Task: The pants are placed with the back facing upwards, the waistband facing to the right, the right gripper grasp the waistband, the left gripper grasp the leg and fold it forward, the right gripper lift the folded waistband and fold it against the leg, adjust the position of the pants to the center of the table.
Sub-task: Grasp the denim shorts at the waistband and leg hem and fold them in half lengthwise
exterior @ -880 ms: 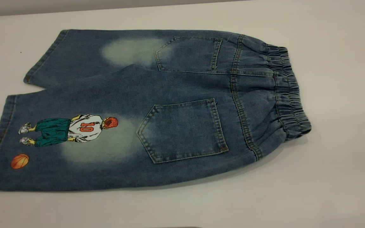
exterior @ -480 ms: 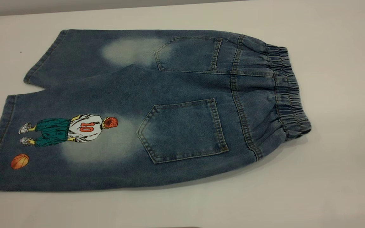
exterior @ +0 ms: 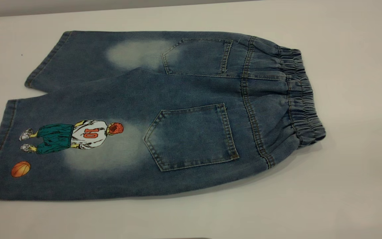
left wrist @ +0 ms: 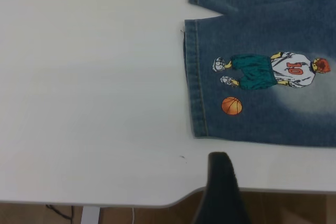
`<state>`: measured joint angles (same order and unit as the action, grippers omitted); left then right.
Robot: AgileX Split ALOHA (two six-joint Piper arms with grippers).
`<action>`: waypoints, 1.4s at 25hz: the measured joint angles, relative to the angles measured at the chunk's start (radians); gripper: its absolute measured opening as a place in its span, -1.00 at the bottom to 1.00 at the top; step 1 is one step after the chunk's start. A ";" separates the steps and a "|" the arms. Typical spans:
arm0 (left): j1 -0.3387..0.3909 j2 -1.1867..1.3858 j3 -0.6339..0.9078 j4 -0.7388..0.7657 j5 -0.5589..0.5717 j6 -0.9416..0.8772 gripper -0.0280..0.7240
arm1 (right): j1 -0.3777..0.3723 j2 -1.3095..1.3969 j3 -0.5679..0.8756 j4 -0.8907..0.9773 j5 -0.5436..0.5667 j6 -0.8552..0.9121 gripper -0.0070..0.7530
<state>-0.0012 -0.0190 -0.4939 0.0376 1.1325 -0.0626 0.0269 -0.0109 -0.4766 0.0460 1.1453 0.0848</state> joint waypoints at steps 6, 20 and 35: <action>0.000 0.000 0.000 0.000 0.000 0.000 0.35 | 0.000 0.000 0.000 0.000 0.000 0.000 0.37; 0.000 0.000 0.000 0.000 0.000 0.000 0.35 | 0.000 0.000 0.000 0.000 -0.013 0.000 0.37; 0.000 0.298 -0.081 0.000 -0.082 0.045 0.35 | 0.000 0.370 0.002 0.278 -0.107 -0.027 0.44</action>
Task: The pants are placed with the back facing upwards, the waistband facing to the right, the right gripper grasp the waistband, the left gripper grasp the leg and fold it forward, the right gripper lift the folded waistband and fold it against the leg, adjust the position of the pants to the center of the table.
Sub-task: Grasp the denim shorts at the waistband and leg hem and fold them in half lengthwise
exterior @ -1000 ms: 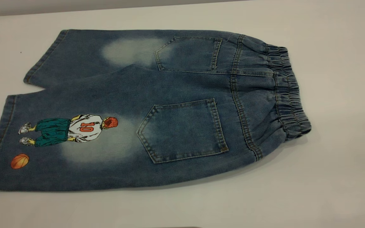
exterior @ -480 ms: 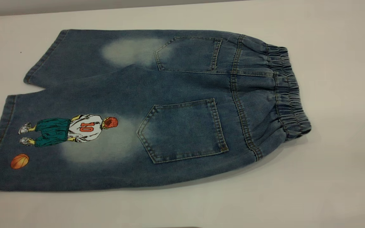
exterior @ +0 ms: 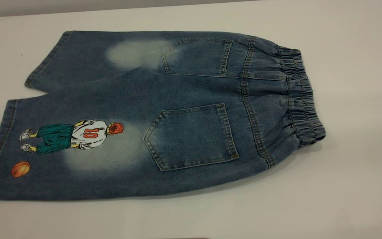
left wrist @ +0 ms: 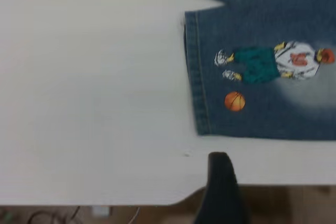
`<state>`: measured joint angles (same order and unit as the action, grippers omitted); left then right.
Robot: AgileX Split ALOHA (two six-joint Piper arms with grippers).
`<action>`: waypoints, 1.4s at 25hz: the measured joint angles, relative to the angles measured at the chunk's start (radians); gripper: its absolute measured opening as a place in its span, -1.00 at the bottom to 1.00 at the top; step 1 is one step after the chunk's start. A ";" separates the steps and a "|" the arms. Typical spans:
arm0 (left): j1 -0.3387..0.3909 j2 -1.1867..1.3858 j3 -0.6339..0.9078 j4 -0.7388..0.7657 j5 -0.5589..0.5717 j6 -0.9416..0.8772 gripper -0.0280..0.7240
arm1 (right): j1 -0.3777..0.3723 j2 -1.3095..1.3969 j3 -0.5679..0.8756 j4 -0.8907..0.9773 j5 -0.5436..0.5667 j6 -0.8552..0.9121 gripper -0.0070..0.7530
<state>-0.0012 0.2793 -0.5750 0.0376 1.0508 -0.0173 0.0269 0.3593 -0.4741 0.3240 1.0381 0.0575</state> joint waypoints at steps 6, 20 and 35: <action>0.000 0.349 -0.090 -0.065 -0.138 0.152 0.35 | 0.000 0.343 0.000 0.256 -0.193 -0.270 0.59; 0.000 0.993 -0.141 -0.506 -0.421 0.624 0.50 | 0.000 1.176 -0.004 1.022 -0.335 -0.918 0.60; -0.037 1.249 -0.150 -0.722 -0.526 0.808 0.51 | 0.000 1.670 -0.053 1.423 -0.349 -1.335 0.58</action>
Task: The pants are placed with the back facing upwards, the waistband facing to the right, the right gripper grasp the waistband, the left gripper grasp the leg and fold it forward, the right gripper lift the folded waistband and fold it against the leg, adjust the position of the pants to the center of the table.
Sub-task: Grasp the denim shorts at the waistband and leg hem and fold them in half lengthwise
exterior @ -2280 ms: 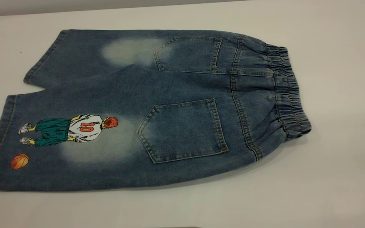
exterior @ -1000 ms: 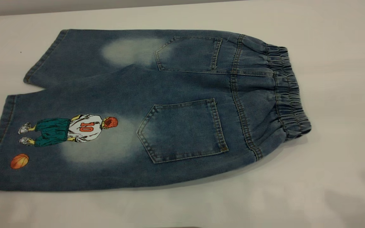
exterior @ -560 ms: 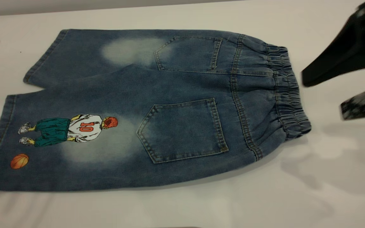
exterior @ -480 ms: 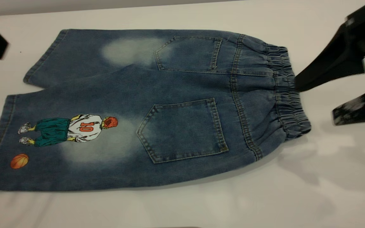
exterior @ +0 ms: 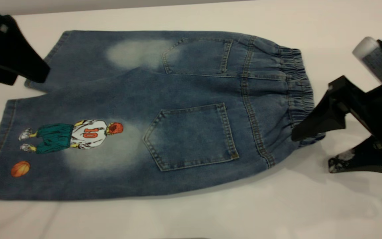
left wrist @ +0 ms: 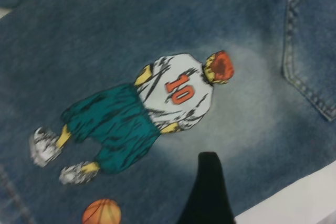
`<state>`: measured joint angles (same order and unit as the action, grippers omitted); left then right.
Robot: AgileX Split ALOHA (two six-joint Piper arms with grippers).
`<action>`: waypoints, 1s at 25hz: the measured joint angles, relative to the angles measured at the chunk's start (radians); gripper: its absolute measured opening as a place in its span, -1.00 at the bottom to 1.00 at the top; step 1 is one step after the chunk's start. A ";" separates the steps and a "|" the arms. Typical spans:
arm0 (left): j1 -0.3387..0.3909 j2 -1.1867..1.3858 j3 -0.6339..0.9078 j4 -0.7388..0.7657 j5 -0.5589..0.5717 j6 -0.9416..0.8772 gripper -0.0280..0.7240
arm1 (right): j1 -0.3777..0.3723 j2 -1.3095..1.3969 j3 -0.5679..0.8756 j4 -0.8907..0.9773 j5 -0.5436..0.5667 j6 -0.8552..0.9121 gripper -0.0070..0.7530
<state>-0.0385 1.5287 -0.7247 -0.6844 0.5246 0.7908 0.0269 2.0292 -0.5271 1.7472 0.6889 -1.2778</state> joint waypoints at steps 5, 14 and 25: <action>-0.082 0.003 0.000 0.000 -0.034 0.001 0.51 | 0.000 0.065 -0.057 0.020 0.012 -0.017 0.58; -0.122 0.005 0.000 0.000 -0.063 0.002 0.51 | 0.000 0.104 -0.125 0.027 0.026 -0.018 0.57; -0.122 0.005 0.000 0.039 -0.069 0.005 0.51 | 0.000 0.156 -0.148 0.073 0.053 -0.018 -0.07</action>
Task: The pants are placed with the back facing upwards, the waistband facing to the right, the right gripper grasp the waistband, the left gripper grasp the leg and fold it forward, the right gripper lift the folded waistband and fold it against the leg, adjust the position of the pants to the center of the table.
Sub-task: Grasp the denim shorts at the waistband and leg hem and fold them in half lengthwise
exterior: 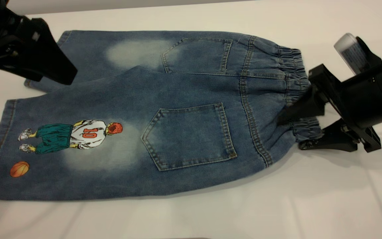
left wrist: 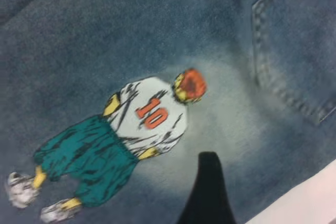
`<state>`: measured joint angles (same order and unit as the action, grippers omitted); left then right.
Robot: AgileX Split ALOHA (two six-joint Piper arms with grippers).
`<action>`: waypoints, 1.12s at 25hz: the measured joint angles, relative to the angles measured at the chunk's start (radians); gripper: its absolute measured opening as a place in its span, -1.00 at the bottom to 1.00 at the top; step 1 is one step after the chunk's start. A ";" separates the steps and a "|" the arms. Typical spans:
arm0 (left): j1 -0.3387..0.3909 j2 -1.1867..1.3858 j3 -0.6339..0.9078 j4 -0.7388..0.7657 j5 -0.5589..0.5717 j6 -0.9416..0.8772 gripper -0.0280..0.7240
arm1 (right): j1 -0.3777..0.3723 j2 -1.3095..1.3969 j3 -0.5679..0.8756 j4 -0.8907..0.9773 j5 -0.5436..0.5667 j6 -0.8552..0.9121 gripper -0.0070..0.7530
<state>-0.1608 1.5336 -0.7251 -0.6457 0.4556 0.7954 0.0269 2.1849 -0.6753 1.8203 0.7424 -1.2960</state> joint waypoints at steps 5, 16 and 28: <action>0.000 0.000 0.000 0.182 0.000 -0.070 0.51 | 0.000 0.012 0.000 0.004 -0.019 -0.016 -0.82; 0.000 0.145 0.000 0.724 0.148 -0.510 0.51 | -0.088 0.005 0.000 -0.002 0.112 -0.052 -0.87; 0.000 0.341 -0.002 0.761 0.113 -0.395 0.48 | -0.158 -0.003 0.000 0.000 0.146 -0.084 -0.87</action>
<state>-0.1608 1.8744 -0.7271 0.1150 0.5684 0.4006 -0.1314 2.1824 -0.6753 1.8201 0.8886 -1.3798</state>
